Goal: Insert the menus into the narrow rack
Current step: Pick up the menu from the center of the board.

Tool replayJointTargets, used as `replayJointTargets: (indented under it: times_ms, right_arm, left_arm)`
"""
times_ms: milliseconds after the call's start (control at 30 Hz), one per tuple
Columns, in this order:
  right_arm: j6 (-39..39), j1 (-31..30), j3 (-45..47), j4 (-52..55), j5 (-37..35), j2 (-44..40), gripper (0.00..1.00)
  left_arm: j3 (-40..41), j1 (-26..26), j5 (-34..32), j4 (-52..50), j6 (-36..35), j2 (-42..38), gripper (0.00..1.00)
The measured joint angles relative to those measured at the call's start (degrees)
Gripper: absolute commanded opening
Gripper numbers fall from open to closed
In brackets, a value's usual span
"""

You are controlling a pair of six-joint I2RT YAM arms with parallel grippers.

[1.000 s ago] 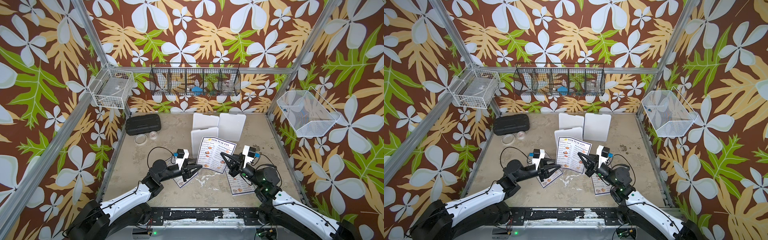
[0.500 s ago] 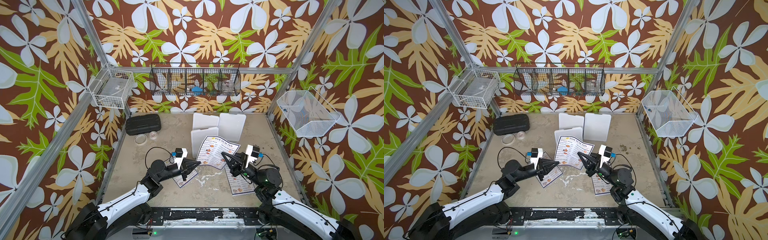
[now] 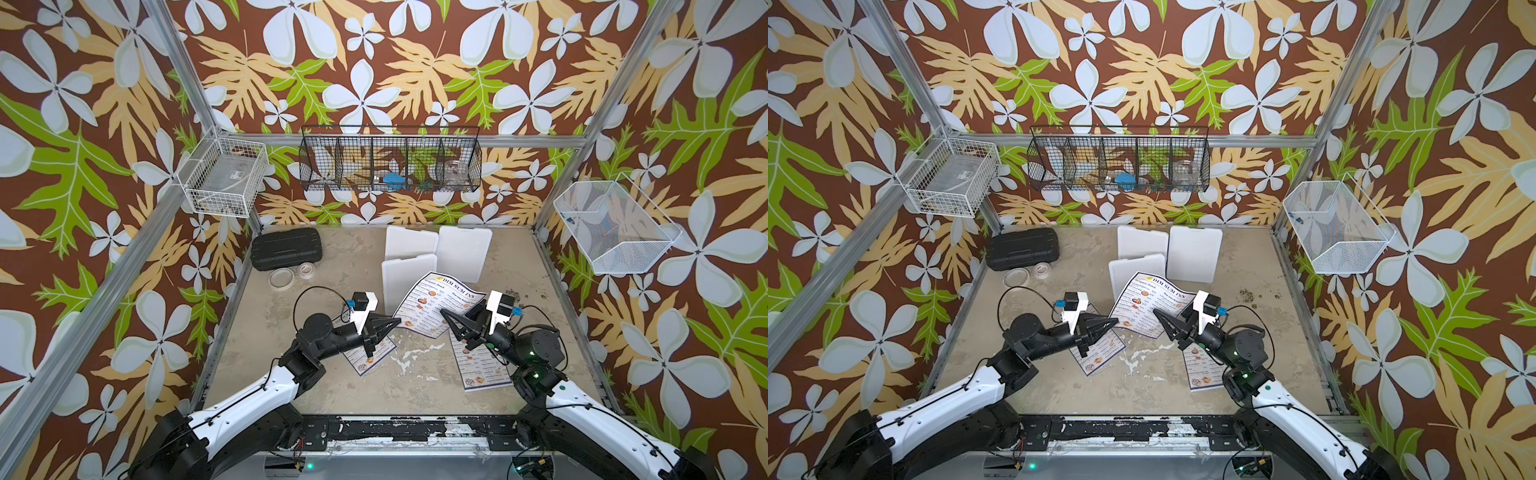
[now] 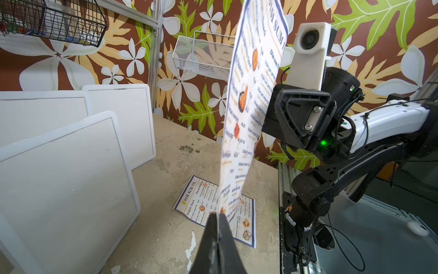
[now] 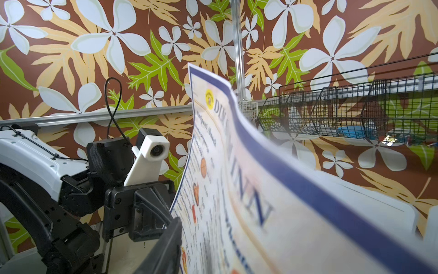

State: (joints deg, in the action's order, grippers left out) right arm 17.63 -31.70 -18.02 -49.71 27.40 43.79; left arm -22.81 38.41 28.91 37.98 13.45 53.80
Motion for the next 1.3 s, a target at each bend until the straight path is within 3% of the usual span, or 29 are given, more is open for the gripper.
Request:
replayJointTargets:
  times_ms: [200,300,433,533,1000,1300]
  right_arm:
    - [1.9,5.4,-0.1,-3.4,4.9,4.5,0.53]
    - [3.1,6.0,-0.9,-4.8,6.7,6.9,0.6]
    - [4.0,6.2,-1.3,-8.2,8.6,9.4,0.61]
    - [4.8,6.2,0.3,-11.5,8.9,9.9,0.75]
    - [3.3,6.3,-5.8,-11.1,12.9,14.5,0.36]
    - [2.2,6.6,-8.0,-11.0,13.6,15.1,0.24]
  left_arm:
    - [0.0,-2.8,-0.4,0.0,1.0,-0.1,0.0]
    - [0.0,-3.9,-0.6,0.1,1.4,0.0,0.0]
    - [-0.4,-4.0,-0.3,0.0,1.5,0.7,0.0]
    - [-0.9,-4.0,-0.2,0.2,1.5,0.9,0.0]
    - [-2.5,-5.1,0.0,0.0,1.2,0.9,0.0]
    - [-4.2,-6.4,0.3,0.0,1.3,1.1,0.0]
